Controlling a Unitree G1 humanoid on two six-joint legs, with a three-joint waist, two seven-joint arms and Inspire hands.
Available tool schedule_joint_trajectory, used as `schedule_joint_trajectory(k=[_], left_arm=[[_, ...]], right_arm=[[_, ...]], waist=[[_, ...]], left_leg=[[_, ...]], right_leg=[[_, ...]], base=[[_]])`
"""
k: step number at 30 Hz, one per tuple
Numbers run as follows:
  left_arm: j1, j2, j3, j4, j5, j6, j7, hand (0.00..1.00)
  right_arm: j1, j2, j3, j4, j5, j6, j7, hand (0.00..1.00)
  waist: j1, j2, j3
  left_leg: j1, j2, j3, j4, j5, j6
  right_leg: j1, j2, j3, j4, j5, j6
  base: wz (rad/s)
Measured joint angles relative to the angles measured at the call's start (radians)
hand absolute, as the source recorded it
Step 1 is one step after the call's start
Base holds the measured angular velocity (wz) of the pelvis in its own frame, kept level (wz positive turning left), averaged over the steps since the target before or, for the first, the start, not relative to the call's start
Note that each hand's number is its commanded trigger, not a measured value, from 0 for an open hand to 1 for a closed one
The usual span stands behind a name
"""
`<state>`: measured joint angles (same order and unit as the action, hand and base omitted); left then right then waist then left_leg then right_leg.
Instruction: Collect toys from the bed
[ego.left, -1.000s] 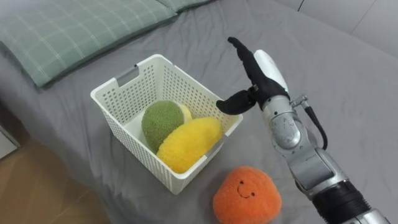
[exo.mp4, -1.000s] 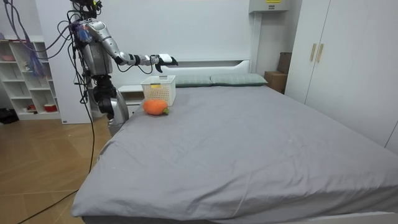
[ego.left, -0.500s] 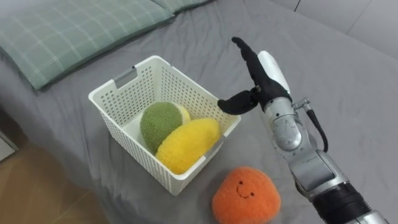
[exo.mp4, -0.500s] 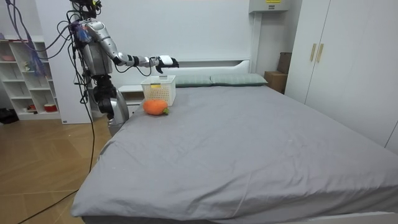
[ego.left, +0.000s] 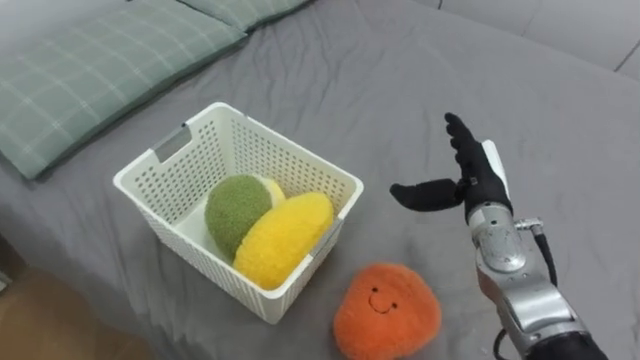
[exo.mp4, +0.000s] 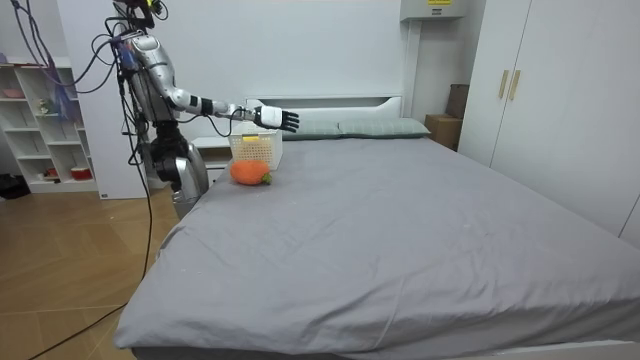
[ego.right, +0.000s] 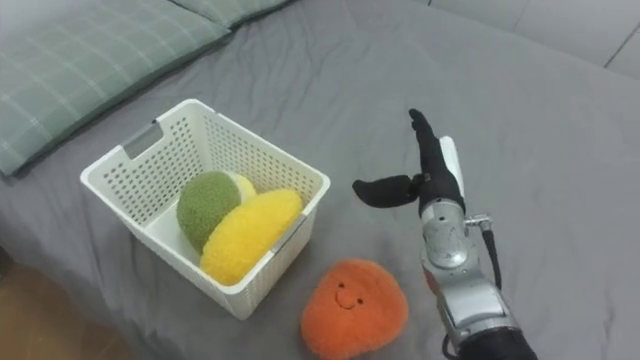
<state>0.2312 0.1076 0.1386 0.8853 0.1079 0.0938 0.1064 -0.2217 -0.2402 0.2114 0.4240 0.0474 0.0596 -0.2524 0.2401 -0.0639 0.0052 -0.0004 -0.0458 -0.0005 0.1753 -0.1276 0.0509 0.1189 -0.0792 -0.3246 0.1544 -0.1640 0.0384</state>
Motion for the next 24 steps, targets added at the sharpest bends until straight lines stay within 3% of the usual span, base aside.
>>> schedule_joint_trajectory(k=[4,10,19,24], left_arm=[[-0.004,-0.004,0.001,0.0,-0.002,-0.013,0.001,0.0],[-0.016,-0.014,0.002,0.0,-0.009,-0.013,-0.002,0.0],[-0.024,-0.01,-0.036,-0.014,-0.02,-0.016,-0.001,0.0],[-0.027,-0.008,-0.043,-0.014,-0.038,-0.017,-0.006,0.0]], right_arm=[[0.023,-0.002,-0.001,0.011,0.0,-0.002,0.006,0.0],[0.051,0.0,0.0,0.041,-0.011,-0.006,0.066,0.0],[0.085,0.008,0.084,0.109,-0.025,-0.001,0.219,0.0],[0.085,0.014,0.108,0.127,-0.11,0.029,0.298,0.0]], waist=[[-0.026,0.001,-0.0003],[-0.048,0.0,-0.0005],[-0.042,-0.015,-0.0065],[-0.03,-0.016,-0.0045]], left_leg=[[0.013,0.002,0.027,-0.008,-0.002,0.0],[0.013,0.002,0.029,-0.008,-0.003,0.001],[0.003,-0.001,0.028,-0.007,-0.003,0.002],[-0.005,0.001,0.022,-0.007,-0.005,0.003]], right_leg=[[0.0,0.002,0.023,0.0,0.001,0.0],[-0.002,0.001,0.026,-0.001,0.001,0.0],[-0.017,0.001,0.026,0.0,0.001,0.0],[-0.018,0.0,0.021,-0.001,0.001,0.0]], base=[[-0.17],[-0.01],[0.0],[0.0]])
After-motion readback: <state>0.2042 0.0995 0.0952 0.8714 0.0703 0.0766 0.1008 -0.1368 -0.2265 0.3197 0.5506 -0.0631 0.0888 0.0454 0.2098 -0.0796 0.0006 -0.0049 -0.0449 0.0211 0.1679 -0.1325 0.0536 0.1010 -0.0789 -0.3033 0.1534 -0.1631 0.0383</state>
